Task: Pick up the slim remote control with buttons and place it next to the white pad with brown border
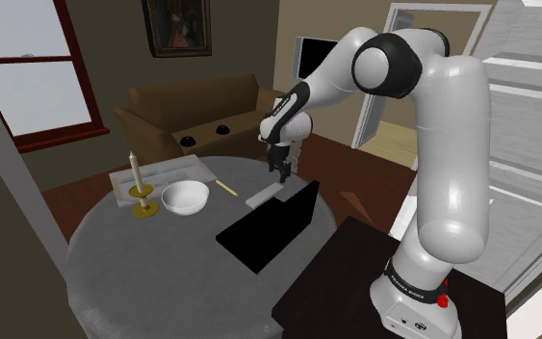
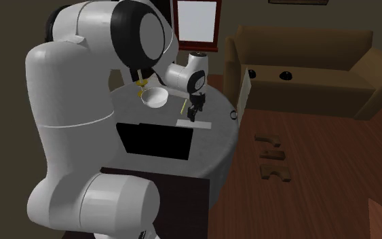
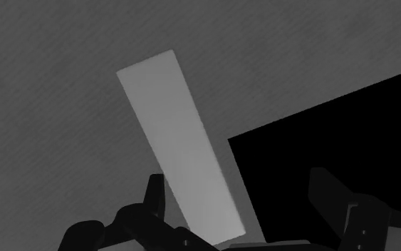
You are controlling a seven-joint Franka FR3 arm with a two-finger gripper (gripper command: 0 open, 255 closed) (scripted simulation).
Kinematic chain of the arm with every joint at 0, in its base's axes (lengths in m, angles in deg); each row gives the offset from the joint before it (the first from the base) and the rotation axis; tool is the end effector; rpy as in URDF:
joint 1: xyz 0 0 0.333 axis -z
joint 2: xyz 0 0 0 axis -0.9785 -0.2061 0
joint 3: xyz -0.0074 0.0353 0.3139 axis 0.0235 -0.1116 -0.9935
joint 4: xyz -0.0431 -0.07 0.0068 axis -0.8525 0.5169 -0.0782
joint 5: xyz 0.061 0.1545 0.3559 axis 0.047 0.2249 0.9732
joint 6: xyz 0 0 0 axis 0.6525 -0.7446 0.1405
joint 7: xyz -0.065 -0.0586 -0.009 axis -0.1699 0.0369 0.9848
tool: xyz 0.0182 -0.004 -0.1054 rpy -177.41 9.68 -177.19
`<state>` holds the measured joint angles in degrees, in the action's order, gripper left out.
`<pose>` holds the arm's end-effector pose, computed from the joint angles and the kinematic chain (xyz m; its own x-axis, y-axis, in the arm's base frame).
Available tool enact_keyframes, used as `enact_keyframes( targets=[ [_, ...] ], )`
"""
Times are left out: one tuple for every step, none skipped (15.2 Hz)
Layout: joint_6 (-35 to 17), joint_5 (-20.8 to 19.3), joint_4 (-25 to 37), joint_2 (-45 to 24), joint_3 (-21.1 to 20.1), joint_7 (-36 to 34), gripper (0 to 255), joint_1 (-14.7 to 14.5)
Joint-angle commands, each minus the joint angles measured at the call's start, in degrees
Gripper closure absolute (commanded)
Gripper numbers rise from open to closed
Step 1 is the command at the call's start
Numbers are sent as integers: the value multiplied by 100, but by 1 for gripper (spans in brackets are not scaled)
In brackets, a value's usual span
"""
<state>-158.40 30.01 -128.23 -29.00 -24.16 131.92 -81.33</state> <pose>0.5601 -0.1585 0.2404 0.3629 0.9318 0.0065 0.9317 -0.3629 0.0115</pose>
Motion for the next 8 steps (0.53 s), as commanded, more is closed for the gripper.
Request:
enact_keyframes(
  targets=[
    [-52,125,372,-494,-160,386,0,159],
    [-58,153,567,-725,-237,537,0,228],
    [-60,170,768,-954,-309,678,0,294],
    [-57,177,974,-1183,-379,810,0,355],
    [-51,176,1149,-1371,-434,913,0,403],
    [-100,194,1161,-1432,-454,924,0,418],
    [-149,213,1174,-1494,-473,937,0,433],
    [-197,232,1188,-1556,-492,949,0,447]
  ],
)
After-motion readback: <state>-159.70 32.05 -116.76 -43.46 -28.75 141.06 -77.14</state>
